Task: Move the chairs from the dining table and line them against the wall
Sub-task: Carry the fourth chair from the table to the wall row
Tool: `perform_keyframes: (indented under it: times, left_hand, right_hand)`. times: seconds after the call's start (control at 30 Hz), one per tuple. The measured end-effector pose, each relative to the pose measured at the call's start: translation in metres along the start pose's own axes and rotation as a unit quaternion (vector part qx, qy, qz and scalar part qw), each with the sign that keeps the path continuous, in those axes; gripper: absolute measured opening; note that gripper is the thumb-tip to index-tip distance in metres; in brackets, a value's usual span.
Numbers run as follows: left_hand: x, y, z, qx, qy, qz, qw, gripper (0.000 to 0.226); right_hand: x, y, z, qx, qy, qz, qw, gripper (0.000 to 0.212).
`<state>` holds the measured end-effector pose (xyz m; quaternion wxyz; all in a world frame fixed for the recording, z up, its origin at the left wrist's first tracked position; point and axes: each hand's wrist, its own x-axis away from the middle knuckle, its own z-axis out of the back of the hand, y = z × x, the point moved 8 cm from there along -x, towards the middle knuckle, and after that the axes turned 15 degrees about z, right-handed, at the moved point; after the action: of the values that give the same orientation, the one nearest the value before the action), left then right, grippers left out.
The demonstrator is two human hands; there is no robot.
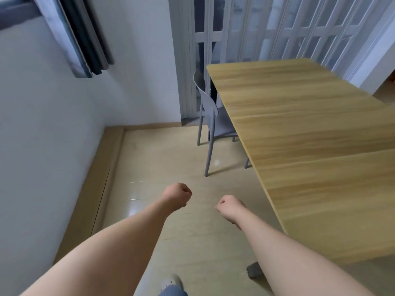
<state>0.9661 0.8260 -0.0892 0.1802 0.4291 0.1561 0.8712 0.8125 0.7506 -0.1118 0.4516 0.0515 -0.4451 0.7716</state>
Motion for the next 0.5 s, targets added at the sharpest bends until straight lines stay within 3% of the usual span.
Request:
perform_keyframes:
  times: [0.27,0.4,0.5]
  left_hand:
    - [-0.115,0.077,0.085,0.023,0.003,-0.018,1.0,0.033]
    - [-0.172,0.126,0.14,0.007,0.009,-0.036,0.999,0.035]
    - [-0.211,0.163,0.174,-0.013,0.02,-0.045,0.999,0.033]
  right_hand:
    - [-0.136,-0.071,0.06,0.033,0.034,0.007,0.999,0.007]
    - [-0.209,-0.129,0.085,0.037,0.046,0.013,0.998,0.031]
    - [-0.259,-0.157,0.104,0.008,0.06,0.008,0.998,0.032]
